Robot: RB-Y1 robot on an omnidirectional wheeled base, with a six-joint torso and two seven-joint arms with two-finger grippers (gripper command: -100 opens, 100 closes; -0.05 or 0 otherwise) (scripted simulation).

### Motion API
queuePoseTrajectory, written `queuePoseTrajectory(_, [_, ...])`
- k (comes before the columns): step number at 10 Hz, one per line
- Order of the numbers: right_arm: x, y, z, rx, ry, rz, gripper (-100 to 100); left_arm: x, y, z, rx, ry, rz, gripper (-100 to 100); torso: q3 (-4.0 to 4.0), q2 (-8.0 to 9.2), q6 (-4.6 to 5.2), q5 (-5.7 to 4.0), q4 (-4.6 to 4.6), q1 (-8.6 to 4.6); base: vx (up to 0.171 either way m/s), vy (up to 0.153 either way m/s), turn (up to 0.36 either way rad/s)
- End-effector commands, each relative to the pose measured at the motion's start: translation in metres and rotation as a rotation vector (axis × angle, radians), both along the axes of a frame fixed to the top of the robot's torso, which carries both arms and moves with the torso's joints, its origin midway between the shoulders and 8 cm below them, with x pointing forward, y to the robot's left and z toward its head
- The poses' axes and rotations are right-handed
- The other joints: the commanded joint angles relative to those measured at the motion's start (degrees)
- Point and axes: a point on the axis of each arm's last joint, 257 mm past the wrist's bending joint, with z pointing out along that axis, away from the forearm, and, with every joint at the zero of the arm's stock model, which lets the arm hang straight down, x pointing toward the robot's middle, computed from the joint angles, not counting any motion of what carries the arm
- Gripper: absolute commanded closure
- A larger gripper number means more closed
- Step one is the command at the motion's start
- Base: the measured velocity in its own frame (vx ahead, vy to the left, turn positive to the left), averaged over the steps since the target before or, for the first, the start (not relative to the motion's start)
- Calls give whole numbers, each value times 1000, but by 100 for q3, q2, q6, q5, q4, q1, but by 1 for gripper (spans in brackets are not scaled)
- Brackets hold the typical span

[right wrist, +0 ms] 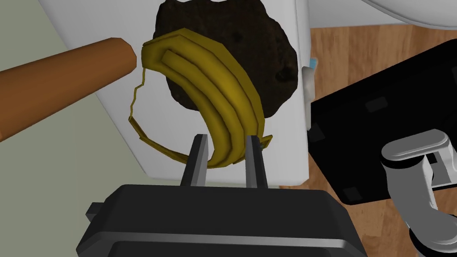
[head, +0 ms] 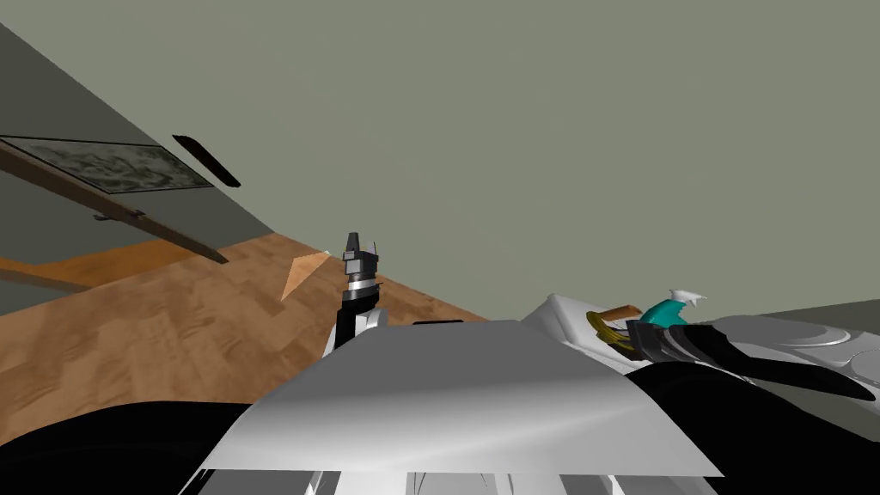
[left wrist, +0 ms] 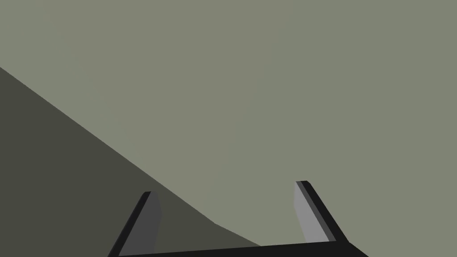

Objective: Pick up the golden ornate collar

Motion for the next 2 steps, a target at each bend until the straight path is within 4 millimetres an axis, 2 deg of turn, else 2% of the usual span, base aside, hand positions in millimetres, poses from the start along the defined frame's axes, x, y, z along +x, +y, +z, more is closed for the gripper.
queuePoseTrajectory(1, [0, 0, 0, 0, 0, 0, 100, 0, 0, 0, 0, 0, 0, 0, 0, 0, 0, 0, 0, 0, 50, 19, -64])
queuePoseTrajectory(2, [0, 0, 0, 0, 2, 5, 0, 0, 0, 0, 0, 0, 0, 0, 11, 20, -11, -3, 5, -10, 9, 5, 11])
